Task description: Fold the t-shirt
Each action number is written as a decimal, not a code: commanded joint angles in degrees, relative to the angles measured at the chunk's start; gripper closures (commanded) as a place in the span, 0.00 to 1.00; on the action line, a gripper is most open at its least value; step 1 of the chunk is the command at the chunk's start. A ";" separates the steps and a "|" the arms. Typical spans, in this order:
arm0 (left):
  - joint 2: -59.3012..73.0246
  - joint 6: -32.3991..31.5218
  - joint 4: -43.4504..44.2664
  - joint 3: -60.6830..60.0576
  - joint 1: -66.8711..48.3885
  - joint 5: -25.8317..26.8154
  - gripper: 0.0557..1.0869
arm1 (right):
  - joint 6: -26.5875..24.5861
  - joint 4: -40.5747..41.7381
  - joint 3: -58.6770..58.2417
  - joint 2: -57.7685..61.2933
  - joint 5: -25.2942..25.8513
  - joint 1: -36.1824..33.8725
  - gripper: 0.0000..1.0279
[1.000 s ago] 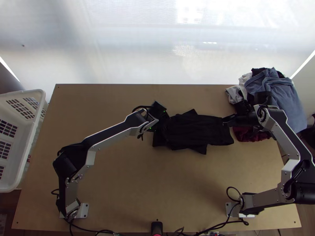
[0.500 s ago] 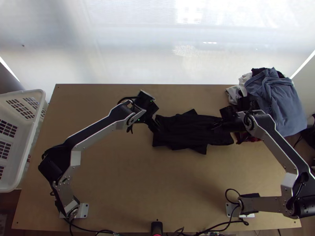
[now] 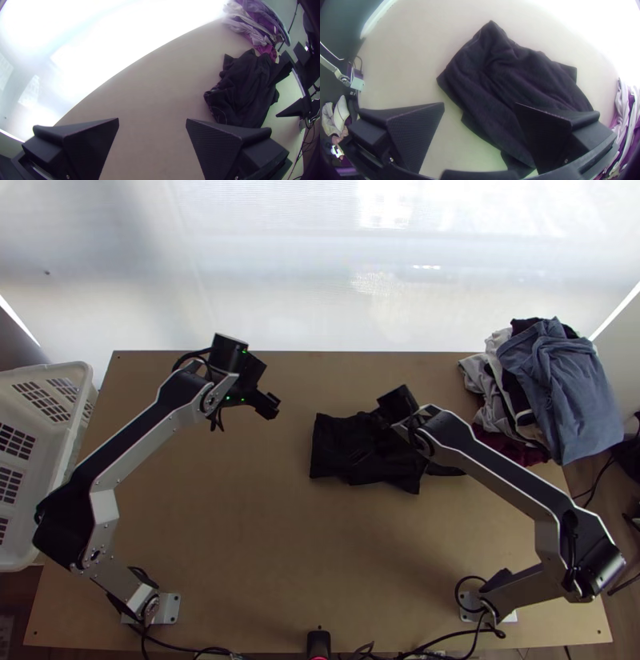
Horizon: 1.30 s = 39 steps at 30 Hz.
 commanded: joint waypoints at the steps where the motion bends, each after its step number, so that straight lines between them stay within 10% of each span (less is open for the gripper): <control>1: -6.39 0.26 -0.53 -4.21 5.42 0.13 0.05 | 5.65 -0.48 10.54 10.52 5.92 6.35 0.05; 39: -13.24 4.48 1.41 -16.08 6.47 0.04 0.05 | 10.92 -5.40 24.08 32.85 27.10 16.46 0.10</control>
